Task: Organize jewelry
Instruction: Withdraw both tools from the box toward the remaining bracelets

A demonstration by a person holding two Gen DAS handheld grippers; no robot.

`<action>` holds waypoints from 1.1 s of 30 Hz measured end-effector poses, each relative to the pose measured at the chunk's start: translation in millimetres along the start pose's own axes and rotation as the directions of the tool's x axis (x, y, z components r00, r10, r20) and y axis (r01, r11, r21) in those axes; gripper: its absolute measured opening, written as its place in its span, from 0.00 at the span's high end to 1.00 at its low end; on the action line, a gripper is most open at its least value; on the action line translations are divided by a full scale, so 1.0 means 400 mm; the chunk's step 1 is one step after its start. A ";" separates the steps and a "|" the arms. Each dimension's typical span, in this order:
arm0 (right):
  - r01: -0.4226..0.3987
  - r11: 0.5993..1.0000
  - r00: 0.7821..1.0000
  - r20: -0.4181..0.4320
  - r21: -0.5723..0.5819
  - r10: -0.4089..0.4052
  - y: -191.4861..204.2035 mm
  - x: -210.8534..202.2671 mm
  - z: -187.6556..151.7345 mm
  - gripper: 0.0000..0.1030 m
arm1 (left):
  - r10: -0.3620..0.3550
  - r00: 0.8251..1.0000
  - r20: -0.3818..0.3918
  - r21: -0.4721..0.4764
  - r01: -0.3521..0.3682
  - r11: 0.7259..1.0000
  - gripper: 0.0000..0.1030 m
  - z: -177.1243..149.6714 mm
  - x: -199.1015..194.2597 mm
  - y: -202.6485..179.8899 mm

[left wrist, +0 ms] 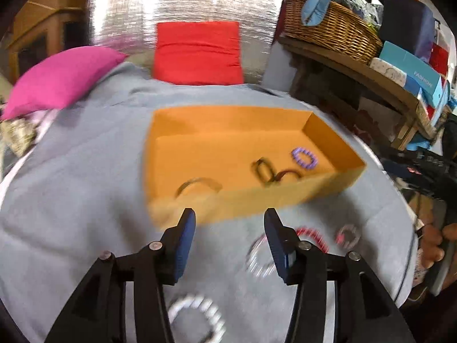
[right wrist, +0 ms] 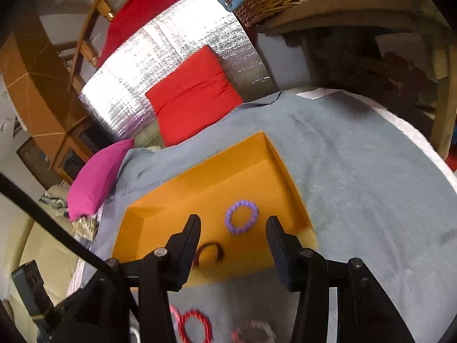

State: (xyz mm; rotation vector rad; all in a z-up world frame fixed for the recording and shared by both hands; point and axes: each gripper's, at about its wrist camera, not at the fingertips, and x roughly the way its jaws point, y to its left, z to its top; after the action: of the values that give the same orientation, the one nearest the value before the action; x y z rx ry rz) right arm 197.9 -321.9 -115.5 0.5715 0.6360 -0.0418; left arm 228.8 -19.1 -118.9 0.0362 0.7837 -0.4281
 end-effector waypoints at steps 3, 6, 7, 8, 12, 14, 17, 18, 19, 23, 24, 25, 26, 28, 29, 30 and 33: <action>-0.013 1.000 1.000 -0.020 0.018 0.013 -0.025 -0.048 -0.054 0.51 | 0.036 0.999 -0.023 -0.037 -0.036 0.999 0.48 -0.056 -0.033 0.044; 0.003 1.000 0.998 -0.056 0.027 -0.001 -0.054 -0.078 -0.112 0.51 | 0.044 0.998 -0.034 -0.064 -0.046 0.997 0.43 -0.082 -0.046 0.074; 0.003 1.000 0.998 -0.068 0.025 -0.001 -0.062 -0.079 -0.124 0.51 | 0.076 0.996 -0.038 -0.050 -0.077 0.996 0.41 -0.091 -0.046 0.083; 0.008 0.999 0.996 -0.093 0.034 -0.005 -0.073 -0.076 -0.141 0.51 | 0.098 0.994 -0.041 -0.038 -0.100 0.994 0.41 -0.097 -0.045 0.086; 0.021 0.994 0.990 -0.142 0.108 -0.006 -0.119 -0.051 -0.155 0.51 | 0.134 0.986 -0.095 -0.027 -0.137 0.990 0.41 -0.114 -0.017 0.120; 0.011 0.988 0.986 -0.165 0.156 0.015 -0.134 -0.028 -0.158 0.51 | 0.145 0.982 -0.118 -0.037 -0.150 0.988 0.41 -0.116 -0.003 0.134; 0.014 0.982 0.979 -0.204 0.188 0.025 -0.133 0.003 -0.173 0.51 | 0.163 0.976 -0.142 -0.045 -0.171 0.984 0.41 -0.111 0.015 0.140; 0.015 0.982 0.975 -0.219 0.187 0.027 -0.125 0.016 -0.176 0.51 | 0.165 0.976 -0.142 -0.046 -0.173 0.984 0.41 -0.107 0.016 0.136; 0.015 0.983 0.974 -0.227 0.182 0.027 -0.119 0.020 -0.179 0.51 | 0.162 0.976 -0.142 -0.047 -0.171 0.984 0.40 -0.105 0.018 0.133; 0.022 0.989 0.971 -0.240 0.146 0.014 -0.093 0.030 -0.189 0.51 | 0.153 0.976 -0.152 -0.047 -0.162 0.986 0.37 -0.107 0.027 0.116; 0.023 0.990 0.970 -0.242 0.141 0.012 -0.089 0.030 -0.192 0.51 | 0.152 0.976 -0.159 -0.042 -0.160 0.986 0.37 -0.107 0.032 0.109; 0.022 0.990 0.970 -0.243 0.140 0.012 -0.087 0.030 -0.193 0.51 | 0.151 0.975 -0.164 -0.035 -0.158 0.987 0.37 -0.108 0.035 0.102; 0.020 0.990 0.969 -0.247 0.138 0.015 -0.081 0.033 -0.195 0.51 | 0.153 0.974 -0.168 -0.026 -0.159 0.987 0.37 -0.110 0.039 0.093; 0.019 0.992 0.966 -0.257 0.124 0.014 -0.070 0.038 -0.200 0.51 | 0.167 0.971 -0.172 -0.005 -0.170 0.985 0.37 -0.112 0.046 0.074; 0.022 0.993 0.966 -0.259 0.114 0.008 -0.065 0.039 -0.201 0.51 | 0.172 0.970 -0.172 0.007 -0.174 0.985 0.37 -0.112 0.050 0.064; 0.030 0.994 0.965 -0.260 0.101 -0.002 -0.059 0.039 -0.204 0.51 | 0.178 0.969 -0.172 0.018 -0.177 0.984 0.37 -0.113 0.052 0.055; 0.034 0.996 0.965 -0.263 0.087 -0.011 -0.047 0.040 -0.203 0.50 | 0.207 0.966 -0.157 0.054 -0.201 0.978 0.37 -0.114 0.054 0.031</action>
State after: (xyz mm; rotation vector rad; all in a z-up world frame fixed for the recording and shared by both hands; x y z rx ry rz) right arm 162.4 -294.0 -187.3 0.6636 0.9024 -0.0161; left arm 216.3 -7.1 -167.7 0.1872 0.9219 -0.2454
